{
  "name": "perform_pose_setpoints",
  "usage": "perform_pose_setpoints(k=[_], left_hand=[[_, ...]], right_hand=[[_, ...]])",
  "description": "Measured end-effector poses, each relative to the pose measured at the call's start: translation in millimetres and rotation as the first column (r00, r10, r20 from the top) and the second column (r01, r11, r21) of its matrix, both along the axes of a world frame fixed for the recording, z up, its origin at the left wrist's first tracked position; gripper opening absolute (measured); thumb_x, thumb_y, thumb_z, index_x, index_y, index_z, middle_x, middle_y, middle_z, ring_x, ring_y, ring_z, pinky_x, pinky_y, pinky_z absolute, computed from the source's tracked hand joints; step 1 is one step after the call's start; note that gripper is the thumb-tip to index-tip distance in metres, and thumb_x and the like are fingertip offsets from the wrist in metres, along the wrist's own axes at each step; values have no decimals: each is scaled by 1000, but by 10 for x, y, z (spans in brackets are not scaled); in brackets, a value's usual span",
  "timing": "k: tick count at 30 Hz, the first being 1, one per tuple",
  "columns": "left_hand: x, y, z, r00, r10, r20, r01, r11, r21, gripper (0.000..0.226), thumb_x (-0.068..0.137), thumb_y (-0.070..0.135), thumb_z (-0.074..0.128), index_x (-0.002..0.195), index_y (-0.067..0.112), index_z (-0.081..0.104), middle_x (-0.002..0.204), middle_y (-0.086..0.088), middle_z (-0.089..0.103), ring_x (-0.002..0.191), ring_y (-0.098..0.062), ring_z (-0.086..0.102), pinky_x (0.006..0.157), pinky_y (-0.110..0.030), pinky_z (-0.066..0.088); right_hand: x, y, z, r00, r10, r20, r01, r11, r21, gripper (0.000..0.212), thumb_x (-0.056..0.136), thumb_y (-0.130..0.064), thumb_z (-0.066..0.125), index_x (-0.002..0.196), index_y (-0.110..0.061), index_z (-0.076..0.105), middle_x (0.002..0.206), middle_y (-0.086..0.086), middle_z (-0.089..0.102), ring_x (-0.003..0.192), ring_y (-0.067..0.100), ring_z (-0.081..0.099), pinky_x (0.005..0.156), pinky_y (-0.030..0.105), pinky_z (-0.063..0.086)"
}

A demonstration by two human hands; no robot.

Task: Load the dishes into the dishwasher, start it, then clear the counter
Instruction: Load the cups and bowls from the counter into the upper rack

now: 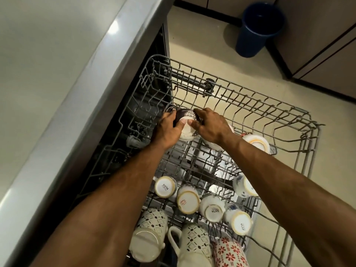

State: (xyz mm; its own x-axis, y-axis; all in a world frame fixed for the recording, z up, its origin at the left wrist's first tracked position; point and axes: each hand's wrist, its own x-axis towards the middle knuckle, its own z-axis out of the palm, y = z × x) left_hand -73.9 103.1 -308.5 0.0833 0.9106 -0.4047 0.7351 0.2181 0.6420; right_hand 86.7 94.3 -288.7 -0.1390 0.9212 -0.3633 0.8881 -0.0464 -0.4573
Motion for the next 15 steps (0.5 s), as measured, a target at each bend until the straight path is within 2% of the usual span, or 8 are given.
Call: perform_pose_setpoints(k=[10, 15], left_hand=[[50, -64, 35, 992, -45, -122, 56, 994, 91, 61, 99, 47, 44, 151, 16, 31, 146, -8, 43, 127, -28, 47, 100, -41, 45], [11, -115, 47, 981, -70, -180, 99, 983, 155, 55, 100, 48, 42, 146, 17, 41, 148, -3, 46, 130, -26, 48, 103, -38, 43]], right_hand=[[53, -17, -41, 983, 75, 169, -85, 995, 49, 57, 99, -60, 29, 132, -16, 48, 113, 7, 60, 89, 23, 61, 86, 44, 51], [92, -91, -34, 982, 88, 166, -99, 993, 64, 56, 100, -55, 34, 142, -19, 39, 124, 5, 56, 104, 23, 58, 94, 44, 47]])
